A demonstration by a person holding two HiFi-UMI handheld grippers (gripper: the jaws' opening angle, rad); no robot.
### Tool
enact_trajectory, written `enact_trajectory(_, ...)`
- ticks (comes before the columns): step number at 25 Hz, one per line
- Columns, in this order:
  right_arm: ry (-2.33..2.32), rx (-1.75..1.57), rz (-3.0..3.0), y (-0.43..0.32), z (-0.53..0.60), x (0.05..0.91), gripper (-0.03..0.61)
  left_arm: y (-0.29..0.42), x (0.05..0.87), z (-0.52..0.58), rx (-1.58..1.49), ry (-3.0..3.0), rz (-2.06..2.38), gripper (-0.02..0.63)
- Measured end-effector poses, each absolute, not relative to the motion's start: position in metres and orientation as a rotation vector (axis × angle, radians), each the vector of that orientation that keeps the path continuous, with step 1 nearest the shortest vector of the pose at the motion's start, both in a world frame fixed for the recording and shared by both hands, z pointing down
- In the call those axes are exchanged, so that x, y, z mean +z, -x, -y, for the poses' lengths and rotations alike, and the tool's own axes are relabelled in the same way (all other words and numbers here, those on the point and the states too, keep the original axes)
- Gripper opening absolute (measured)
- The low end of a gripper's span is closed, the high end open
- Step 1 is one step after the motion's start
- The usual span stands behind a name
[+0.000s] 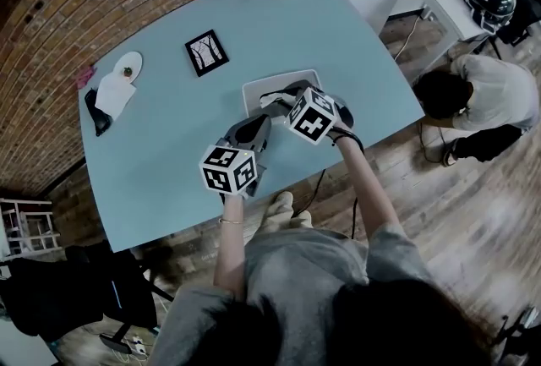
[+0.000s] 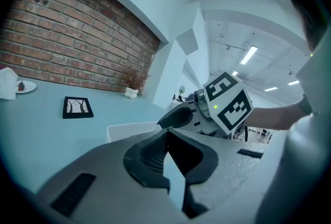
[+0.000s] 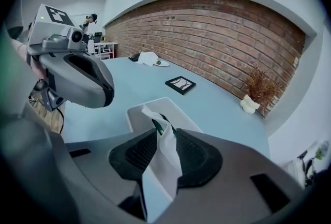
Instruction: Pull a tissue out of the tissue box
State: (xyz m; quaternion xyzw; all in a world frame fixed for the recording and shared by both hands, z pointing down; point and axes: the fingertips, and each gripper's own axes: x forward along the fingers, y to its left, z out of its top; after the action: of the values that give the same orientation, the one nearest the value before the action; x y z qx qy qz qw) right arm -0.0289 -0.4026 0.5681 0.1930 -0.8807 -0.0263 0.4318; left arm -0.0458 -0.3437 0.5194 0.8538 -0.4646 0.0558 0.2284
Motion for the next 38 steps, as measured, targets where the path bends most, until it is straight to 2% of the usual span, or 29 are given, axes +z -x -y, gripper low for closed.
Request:
enact_trajectory(7,-0.490,-0.059,2.168,0.027,0.406,0.576,0.087,0.047,0.522,0.345,0.156,-2.336,1.283,0.003)
enact_trajectory(9,-0.493,-0.083,2.157,0.025,0.407,0.578,0.039,0.046,0.524,0.344,0.159,-2.333,1.285,0.003)
enact_trajectory(12,-0.495,-0.109,2.142,0.023,0.408,0.580,0.014,0.046,0.526,0.343,0.165,-2.330,1.286,0.003)
enact_trajectory(38,-0.556,-0.178,2.145,0.024,0.416,0.550,0.002,0.050,0.508,0.344,0.146,-2.374,1.297,0.003)
